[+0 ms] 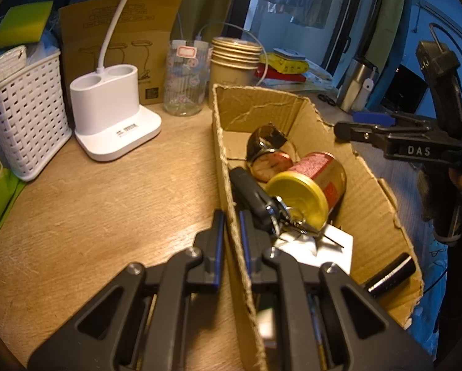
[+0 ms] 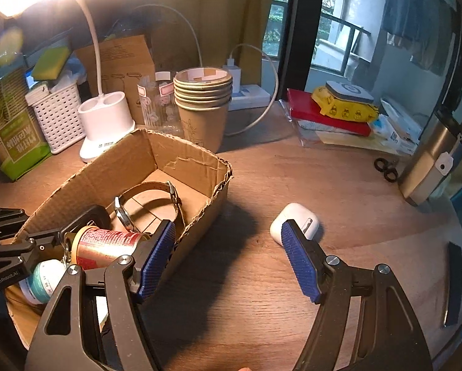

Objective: Organize rigid objects
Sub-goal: 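Withdraw the right gripper and move it to the white earbud case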

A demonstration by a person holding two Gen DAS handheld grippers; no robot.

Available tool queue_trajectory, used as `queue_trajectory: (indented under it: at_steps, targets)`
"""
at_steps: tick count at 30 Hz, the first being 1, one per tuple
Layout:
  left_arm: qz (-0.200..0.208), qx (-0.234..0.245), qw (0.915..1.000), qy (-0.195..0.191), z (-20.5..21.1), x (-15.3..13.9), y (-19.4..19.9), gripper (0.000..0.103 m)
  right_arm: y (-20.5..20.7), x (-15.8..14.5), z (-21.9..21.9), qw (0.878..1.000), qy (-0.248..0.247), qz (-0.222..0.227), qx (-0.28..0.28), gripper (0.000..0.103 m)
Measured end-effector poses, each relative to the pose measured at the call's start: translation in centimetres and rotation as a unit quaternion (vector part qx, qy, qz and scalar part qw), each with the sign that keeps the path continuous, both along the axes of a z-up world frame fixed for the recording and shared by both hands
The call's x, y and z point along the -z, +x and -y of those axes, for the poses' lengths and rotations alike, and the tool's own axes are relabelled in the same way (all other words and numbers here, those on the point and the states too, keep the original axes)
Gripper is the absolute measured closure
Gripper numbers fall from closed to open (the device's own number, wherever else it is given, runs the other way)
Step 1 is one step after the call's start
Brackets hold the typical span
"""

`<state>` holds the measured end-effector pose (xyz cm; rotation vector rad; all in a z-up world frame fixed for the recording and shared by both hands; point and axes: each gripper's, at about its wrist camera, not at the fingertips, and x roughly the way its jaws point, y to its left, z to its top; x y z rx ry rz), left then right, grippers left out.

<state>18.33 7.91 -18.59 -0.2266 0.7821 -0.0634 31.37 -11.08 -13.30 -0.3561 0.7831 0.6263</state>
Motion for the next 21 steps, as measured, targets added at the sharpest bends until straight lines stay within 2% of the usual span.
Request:
queue_trajectory:
  at_steps: [6, 12, 21]
  targets:
    - [0.000, 0.000, 1.0000, 0.000, -0.1, 0.0, 0.0, 0.092, 0.1, -0.5, 0.6, 1.000, 0.015, 0.009, 0.008, 0.029]
    - [0.000, -0.001, 1.0000, 0.000, -0.2, -0.1, 0.0, 0.092, 1.7, -0.5, 2.6, 0.998, 0.024, 0.008, 0.054, 0.029]
    - [0.000, -0.001, 1.0000, 0.000, -0.1, -0.1, 0.0, 0.092, 4.5, 1.4, 4.9, 0.992, 0.037, -0.011, 0.116, 0.029]
